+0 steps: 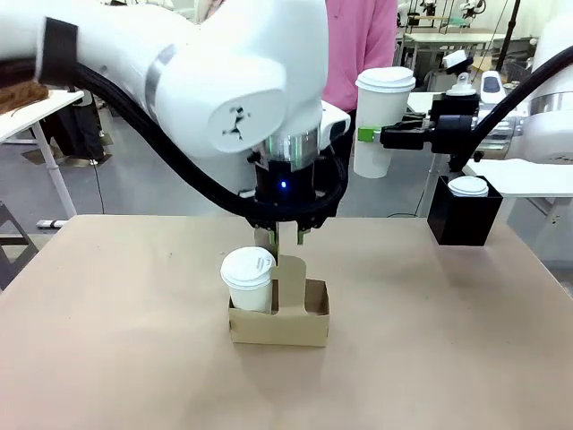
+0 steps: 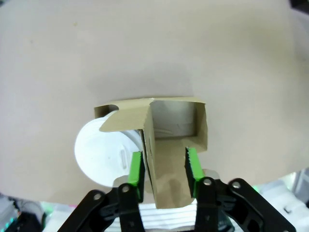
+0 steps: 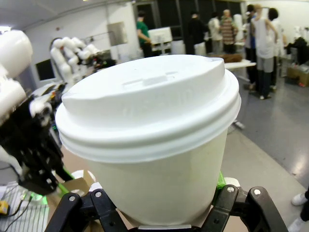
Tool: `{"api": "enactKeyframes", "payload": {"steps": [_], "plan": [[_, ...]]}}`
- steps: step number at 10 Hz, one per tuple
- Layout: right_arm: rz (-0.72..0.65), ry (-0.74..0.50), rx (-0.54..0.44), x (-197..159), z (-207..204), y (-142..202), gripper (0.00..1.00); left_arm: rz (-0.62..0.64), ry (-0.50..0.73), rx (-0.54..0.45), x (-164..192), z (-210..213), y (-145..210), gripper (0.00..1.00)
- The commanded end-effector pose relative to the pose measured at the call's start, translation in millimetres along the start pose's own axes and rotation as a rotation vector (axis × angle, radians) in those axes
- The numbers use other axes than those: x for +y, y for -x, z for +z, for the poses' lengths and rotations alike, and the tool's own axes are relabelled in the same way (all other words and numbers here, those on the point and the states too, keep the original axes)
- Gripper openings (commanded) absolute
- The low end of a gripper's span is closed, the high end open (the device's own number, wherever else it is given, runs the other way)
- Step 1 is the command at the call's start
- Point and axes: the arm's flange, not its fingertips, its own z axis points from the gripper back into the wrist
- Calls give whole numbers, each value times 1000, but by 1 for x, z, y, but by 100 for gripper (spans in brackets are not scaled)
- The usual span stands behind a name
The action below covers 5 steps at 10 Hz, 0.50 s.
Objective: Pour a drink into a cup and package it in a carrier.
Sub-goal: Insert the held 600 ml Paper Cup into the Cup Carrier.
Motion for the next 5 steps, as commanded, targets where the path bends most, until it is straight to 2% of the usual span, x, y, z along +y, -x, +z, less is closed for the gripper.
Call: {"api": "enactKeyframes", "payload": {"steps": [1, 3, 4, 5], "plan": [[-25, -146, 76, -30, -14, 2, 81, -71, 98, 23, 29, 33, 1, 84], [-6, -304, 95, -30, -20, 20, 81, -174, 168, 5, 64, 66, 1, 100], [23, -375, 92, -28, -21, 29, 81, -234, 212, -29, 86, 79, 1, 100], [63, -455, 78, -28, -20, 41, 81, -346, 253, -40, 112, 85, 1, 100]]}}
